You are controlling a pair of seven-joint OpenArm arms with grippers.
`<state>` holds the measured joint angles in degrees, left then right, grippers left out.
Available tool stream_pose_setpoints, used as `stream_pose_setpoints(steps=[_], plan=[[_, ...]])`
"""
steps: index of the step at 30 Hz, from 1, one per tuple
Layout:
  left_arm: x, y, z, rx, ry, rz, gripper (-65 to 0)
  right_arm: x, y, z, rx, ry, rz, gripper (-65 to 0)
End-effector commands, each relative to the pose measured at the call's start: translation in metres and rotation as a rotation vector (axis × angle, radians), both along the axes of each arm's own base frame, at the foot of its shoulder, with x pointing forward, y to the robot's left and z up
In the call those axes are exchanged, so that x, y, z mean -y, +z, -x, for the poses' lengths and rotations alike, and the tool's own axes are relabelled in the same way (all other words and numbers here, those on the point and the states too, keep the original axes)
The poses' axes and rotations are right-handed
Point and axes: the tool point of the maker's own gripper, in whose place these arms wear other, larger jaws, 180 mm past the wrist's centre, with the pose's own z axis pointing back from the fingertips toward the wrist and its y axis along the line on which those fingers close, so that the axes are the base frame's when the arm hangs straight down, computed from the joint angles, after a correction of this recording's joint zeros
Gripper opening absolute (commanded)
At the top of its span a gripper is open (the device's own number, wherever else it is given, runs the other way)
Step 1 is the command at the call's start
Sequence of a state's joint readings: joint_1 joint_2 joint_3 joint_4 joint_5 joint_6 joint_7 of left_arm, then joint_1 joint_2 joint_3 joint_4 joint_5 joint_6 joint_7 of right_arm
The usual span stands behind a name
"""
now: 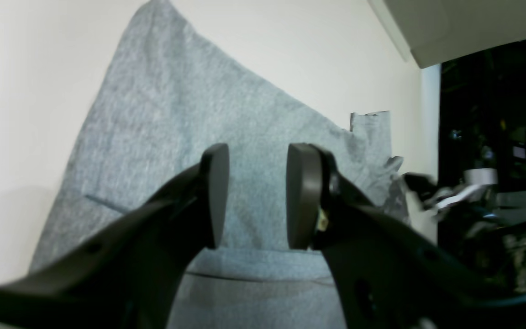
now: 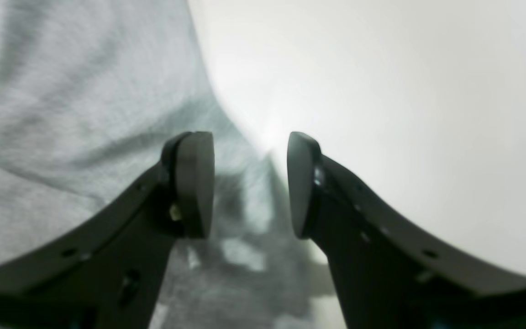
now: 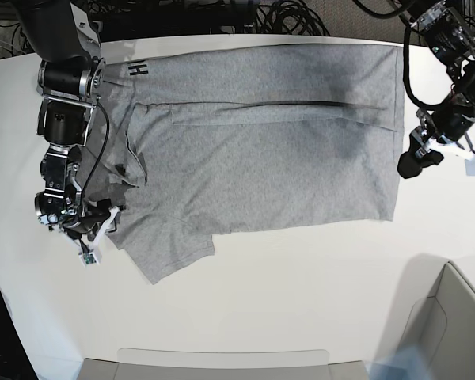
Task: Fold the T-shirt properly
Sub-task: 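Move the right gripper to the hem corner and grasp it, then move the left gripper to the other hem corner and grasp it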
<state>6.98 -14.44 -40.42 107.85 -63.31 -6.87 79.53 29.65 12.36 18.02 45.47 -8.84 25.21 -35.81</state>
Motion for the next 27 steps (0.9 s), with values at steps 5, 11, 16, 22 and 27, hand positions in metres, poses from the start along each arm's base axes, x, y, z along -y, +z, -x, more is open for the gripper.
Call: stream_pose_setpoints(steps=[5,11,16,22,27], plan=[[0.002,-0.007,0.003,-0.026,0.027,-0.01,-44.2,0.009,-0.023,0.02,-0.029,-0.036,-0.002,-39.0],[0.005,-0.014,0.005,-0.043,0.04,-0.007,-44.2,0.005,-0.047,0.09,-0.137,-0.032,0.014,-39.1],[0.005,-0.013,0.004,-0.041,0.04,-0.007,-44.2,0.002,-0.036,0.132,-0.17,-0.009,0.018,-39.1],[0.005,-0.007,-0.003,-0.02,0.039,-0.008,-44.2,-0.009,-0.002,0.119,-0.039,0.022,0.013,-39.1],[0.005,-0.008,-0.002,-0.023,0.038,-0.01,-44.2,-0.012,0.071,0.065,0.247,-0.009,-0.026,-39.1]])
